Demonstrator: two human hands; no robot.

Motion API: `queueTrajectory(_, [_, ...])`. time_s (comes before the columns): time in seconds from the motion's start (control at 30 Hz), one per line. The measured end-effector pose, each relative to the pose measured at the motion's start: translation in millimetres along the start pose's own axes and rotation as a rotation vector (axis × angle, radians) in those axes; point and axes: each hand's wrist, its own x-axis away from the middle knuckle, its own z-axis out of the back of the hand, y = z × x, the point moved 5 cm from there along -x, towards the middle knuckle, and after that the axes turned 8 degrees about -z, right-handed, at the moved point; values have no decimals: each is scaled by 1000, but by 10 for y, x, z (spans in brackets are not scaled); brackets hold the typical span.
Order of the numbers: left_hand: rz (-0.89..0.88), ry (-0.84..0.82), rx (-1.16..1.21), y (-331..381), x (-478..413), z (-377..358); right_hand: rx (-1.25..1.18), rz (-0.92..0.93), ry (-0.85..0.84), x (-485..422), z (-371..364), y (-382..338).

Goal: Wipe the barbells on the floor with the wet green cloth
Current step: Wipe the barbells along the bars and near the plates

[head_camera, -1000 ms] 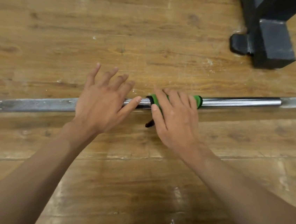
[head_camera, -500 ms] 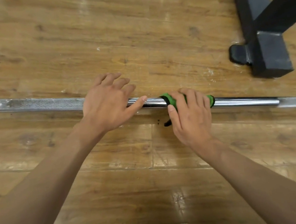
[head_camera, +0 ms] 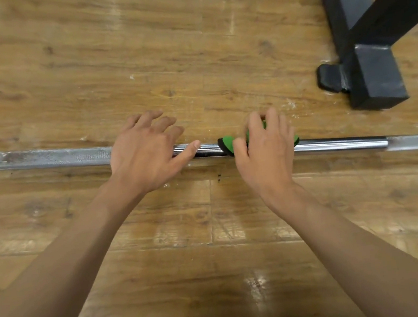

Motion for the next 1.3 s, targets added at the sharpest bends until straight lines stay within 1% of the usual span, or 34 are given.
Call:
queueTrajectory(0.07, [7, -12, 2, -3, 6, -9, 9, -63, -74, -3, -13, -20])
queueTrajectory(0.17, [6, -10, -4, -3, 6, -5, 130, -114, -95, 108, 29, 100])
queueTrajectory(0.27, [15, 5, -12, 6, -5, 0, 59, -160, -124, 209, 42, 88])
queueTrajectory(0.33, [21, 18, -11, 12, 1, 9, 12, -129, -122, 214, -52, -127])
queueTrajectory(0.4, [6, 42, -1, 13, 23, 29, 8, -60, -121, 205, -154, -367])
queueTrajectory(0.47, [-9, 73, 11, 0, 60, 40, -26, 16, -92, 196, -174, -386])
queueTrajectory(0.5, [-14, 85, 14, -11, 62, 39, -37, 37, -78, 210, -144, -265])
queueTrajectory(0.57, [-9, 70, 15, -6, 54, 31, -15, 21, -67, 282, -7, 170])
queueTrajectory(0.63, [8, 50, -7, 10, 57, 24, 22, -35, -45, 346, 177, 594])
queueTrajectory(0.7, [14, 41, -19, 23, 50, 23, 20, -104, -18, 379, 245, 715])
queueTrajectory(0.77, [0, 47, -17, 19, 43, 29, -17, -167, -16, 384, 164, 465])
queueTrajectory(0.8, [-8, 55, -14, 9, 34, 34, -42, -160, -29, 382, 77, 261])
queueTrajectory(0.9, [-17, 62, 3, -40, 6, 38, -71, -57, -24, 359, -143, -246])
queueTrajectory(0.93, [-6, 55, 10, -58, 5, 36, -60, -21, -21, 338, -169, -271])
queueTrajectory(1.0, [59, 43, 0, -101, 28, 38, -13, 27, -17, 339, -120, -77])
queueTrajectory(1.07, [154, 14, -57, -145, 59, 55, 31, -33, 3, 328, 24, 318])
queueTrajectory(1.13, [177, -14, -98, -139, 51, 60, 92, -154, 19, 307, 178, 662])
queueTrajectory(1.17, [175, -18, -107, -134, 40, 63, 113, -197, 18, 293, 206, 719])
queueTrajectory(1.23, [163, -2, -107, -112, 17, 71, 107, -230, 1, 270, 160, 575])
queueTrajectory(1.3, [148, 16, -108, -89, 26, 76, 61, -196, -38, 244, 47, 246])
